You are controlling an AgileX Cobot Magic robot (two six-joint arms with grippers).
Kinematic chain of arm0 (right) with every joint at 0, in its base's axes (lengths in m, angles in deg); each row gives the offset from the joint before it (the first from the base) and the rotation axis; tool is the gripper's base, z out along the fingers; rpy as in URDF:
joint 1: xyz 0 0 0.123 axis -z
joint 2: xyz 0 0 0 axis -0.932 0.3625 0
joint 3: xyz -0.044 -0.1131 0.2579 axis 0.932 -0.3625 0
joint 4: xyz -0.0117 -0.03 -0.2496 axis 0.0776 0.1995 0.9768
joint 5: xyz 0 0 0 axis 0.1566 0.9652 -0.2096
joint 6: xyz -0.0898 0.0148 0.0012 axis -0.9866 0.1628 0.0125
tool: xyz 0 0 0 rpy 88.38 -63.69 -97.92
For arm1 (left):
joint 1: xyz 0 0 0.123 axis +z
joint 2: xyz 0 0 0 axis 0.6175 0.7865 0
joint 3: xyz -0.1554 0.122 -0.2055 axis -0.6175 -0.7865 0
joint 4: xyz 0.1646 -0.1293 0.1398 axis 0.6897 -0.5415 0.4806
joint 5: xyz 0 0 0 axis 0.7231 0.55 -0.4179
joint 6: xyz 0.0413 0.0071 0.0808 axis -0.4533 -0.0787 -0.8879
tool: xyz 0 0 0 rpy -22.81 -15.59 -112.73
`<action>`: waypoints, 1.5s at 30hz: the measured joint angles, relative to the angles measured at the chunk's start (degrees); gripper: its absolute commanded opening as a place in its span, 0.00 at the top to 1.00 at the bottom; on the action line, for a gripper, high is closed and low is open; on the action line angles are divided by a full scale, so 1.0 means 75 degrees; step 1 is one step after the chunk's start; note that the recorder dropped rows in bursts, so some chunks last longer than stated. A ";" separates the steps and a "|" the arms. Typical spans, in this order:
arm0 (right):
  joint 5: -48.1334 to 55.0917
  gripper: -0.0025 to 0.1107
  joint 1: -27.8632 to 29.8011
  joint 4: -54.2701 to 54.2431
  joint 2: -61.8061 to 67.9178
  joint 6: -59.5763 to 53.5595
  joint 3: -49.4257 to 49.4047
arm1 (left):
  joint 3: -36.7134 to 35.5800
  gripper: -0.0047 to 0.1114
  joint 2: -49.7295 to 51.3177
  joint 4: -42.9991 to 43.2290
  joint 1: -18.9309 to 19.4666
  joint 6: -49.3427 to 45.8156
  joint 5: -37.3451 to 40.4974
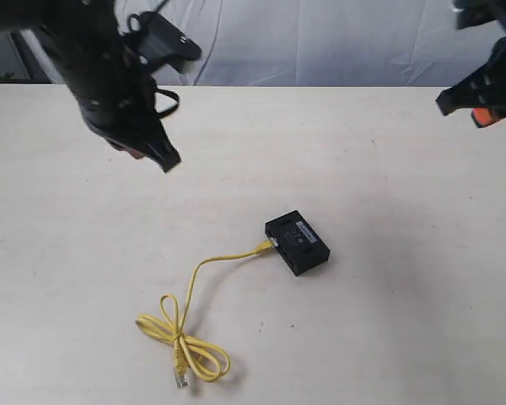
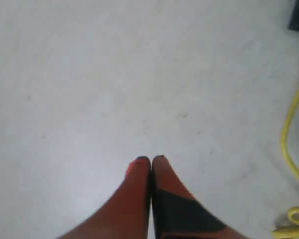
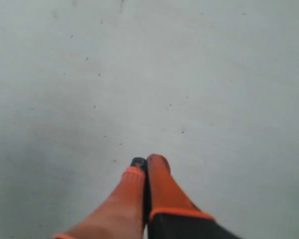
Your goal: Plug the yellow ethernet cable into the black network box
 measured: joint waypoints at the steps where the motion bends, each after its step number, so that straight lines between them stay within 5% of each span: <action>1: -0.0045 0.99 0.0115 -0.0096 -0.0295 0.0059 -0.0131 | -0.0073 0.96 -0.0184 0.0000 0.0182 0.0100 0.0033; 13: -0.1903 0.99 0.0457 -0.0587 -0.3615 0.0124 -0.2397 | -0.2051 0.96 -0.2854 0.0000 0.1152 0.0740 -0.0983; 45: -0.5893 0.99 0.0457 -0.1521 -1.1245 0.0159 -0.7700 | -0.8168 0.96 -0.9514 -0.0257 0.1154 0.1512 -0.7488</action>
